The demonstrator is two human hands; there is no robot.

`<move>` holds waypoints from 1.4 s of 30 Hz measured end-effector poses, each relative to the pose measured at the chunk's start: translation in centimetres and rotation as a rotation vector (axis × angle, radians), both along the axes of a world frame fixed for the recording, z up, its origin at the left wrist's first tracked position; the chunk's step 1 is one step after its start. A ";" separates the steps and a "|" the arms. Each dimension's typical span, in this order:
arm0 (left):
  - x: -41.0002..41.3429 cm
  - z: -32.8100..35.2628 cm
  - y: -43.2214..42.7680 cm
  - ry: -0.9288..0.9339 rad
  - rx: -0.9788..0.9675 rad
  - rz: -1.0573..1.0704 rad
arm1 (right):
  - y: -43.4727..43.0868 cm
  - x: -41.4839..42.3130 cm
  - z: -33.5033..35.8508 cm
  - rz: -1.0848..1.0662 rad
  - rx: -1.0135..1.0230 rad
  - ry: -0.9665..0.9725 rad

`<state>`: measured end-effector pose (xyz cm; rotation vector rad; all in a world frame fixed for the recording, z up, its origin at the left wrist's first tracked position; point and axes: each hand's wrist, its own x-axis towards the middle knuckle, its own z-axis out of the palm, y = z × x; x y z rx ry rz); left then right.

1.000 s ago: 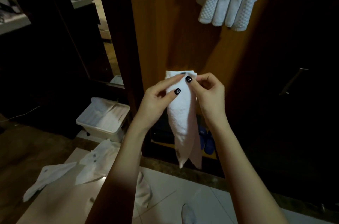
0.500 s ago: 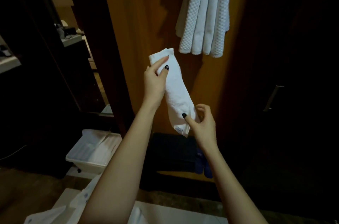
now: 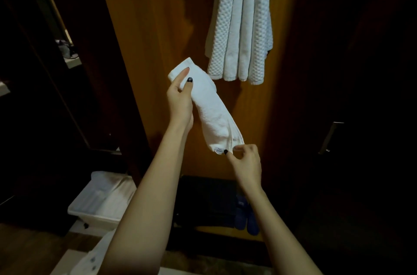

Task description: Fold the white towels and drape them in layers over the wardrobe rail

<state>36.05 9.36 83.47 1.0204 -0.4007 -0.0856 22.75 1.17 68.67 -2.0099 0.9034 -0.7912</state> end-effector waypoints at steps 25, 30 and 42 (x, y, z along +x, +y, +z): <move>5.2 -3.8 -5.8 -0.002 0.248 0.162 | -10.9 -0.3 4.9 0.007 0.239 -0.677; 5.3 -4.2 -5.9 0.025 0.166 0.137 | -11.8 0.5 2.5 0.070 0.342 -0.512; 5.3 -1.8 -5.3 -0.018 0.072 -0.136 | -12.1 0.9 0.4 0.775 0.581 -0.120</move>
